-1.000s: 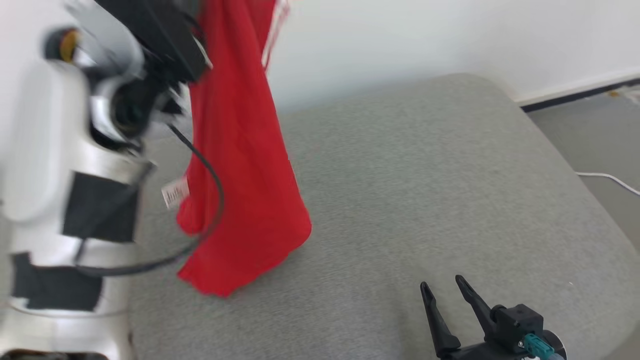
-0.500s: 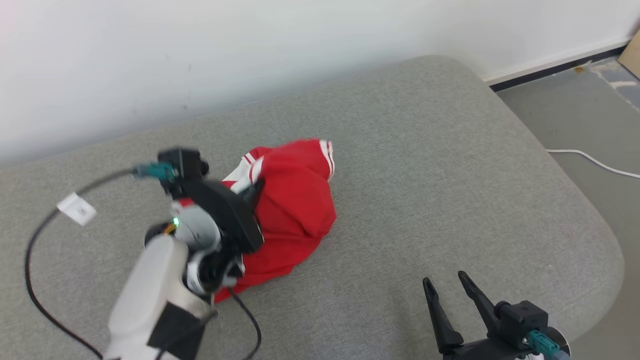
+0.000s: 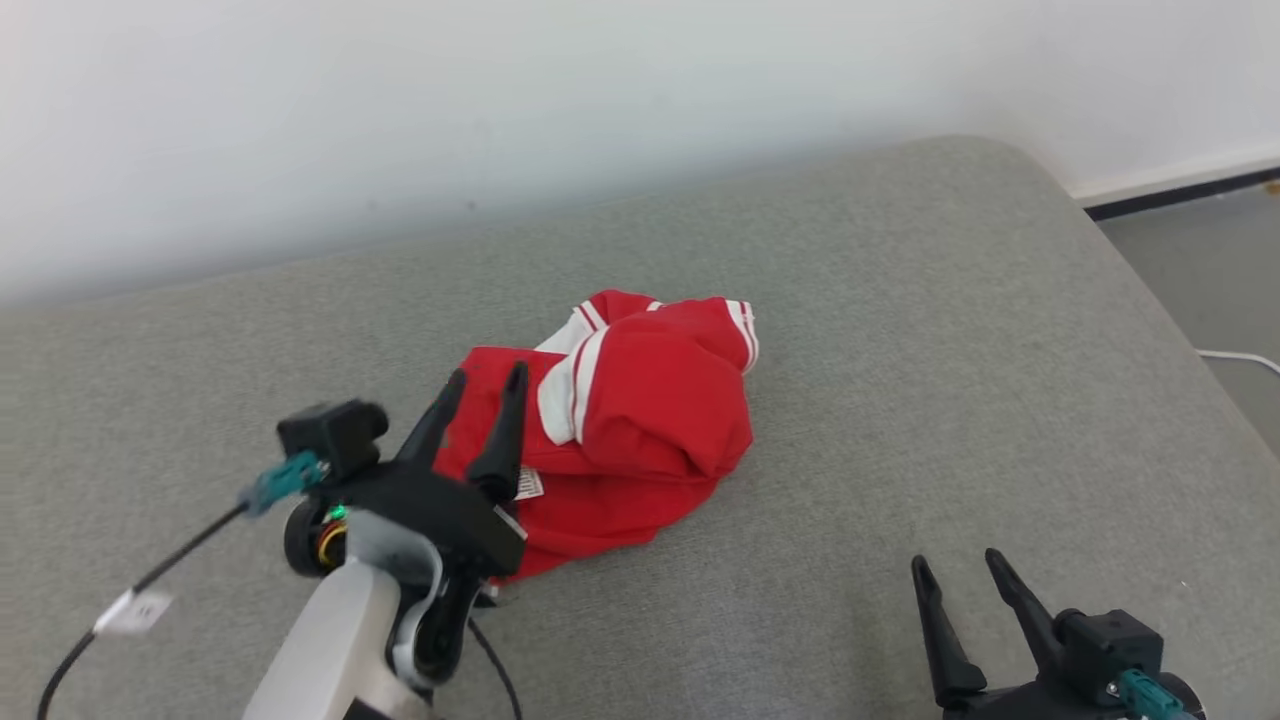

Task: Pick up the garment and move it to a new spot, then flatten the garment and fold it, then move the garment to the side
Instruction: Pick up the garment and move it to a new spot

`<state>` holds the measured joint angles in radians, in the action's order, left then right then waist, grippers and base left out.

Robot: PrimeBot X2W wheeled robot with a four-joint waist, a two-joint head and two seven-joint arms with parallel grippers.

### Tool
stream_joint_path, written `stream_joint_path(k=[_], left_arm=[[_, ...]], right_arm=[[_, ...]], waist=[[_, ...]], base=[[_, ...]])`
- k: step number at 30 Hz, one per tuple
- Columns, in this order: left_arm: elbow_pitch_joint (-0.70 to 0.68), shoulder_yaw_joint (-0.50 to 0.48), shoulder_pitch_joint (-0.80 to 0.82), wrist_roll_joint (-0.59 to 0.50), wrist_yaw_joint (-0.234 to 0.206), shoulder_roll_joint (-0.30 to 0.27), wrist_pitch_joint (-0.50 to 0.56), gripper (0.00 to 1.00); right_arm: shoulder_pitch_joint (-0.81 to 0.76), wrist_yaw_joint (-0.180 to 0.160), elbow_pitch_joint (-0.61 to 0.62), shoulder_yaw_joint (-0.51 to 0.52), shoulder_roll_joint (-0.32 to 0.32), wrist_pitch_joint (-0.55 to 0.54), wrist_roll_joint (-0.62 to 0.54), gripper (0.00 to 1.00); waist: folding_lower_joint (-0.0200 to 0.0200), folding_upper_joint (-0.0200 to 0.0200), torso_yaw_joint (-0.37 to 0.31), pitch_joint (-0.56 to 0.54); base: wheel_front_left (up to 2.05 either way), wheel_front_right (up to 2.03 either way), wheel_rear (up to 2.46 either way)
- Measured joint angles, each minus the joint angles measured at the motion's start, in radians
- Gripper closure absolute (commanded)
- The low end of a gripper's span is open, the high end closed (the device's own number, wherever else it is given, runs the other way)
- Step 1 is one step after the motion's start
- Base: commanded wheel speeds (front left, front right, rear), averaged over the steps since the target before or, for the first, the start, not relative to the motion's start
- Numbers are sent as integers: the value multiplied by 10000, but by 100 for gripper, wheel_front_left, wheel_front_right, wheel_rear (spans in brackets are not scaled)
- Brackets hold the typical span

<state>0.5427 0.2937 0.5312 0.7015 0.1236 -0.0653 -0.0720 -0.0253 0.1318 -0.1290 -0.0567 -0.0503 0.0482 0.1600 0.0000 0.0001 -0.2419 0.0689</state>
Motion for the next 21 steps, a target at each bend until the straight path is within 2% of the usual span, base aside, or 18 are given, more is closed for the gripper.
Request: stream_joint_path(k=[3,6,10,15,21], left_arm=[[-560,-198,-696,-173,4,-343,-1223,0],[-1294,-403,-1494,-562,8,-742,-1781,0],[-2813,-1022,-2786,-1361,12,-943,-1904,0],[-4389,-1822,-4410,-2293,59,-750,-1906,0],[-4713,-1764,-5625,-3047,77,-955,-1906,0]], right_arm=[[-58,0,188,280,-4,-33,-295,0],[-196,0,418,644,-4,12,-403,0],[-295,0,660,878,-33,102,-428,0],[-525,0,777,897,-219,224,-328,0],[-870,0,773,683,-702,244,-115,0]], waist=[[0,0,284,-145],[0,-1,569,-310],[-1,0,988,-489],[-1,-1,1474,-661],[-1,-1,1946,-858]], base=[[0,0,0],[0,0,0],[0,0,0],[0,0,0],[0,0,0]])
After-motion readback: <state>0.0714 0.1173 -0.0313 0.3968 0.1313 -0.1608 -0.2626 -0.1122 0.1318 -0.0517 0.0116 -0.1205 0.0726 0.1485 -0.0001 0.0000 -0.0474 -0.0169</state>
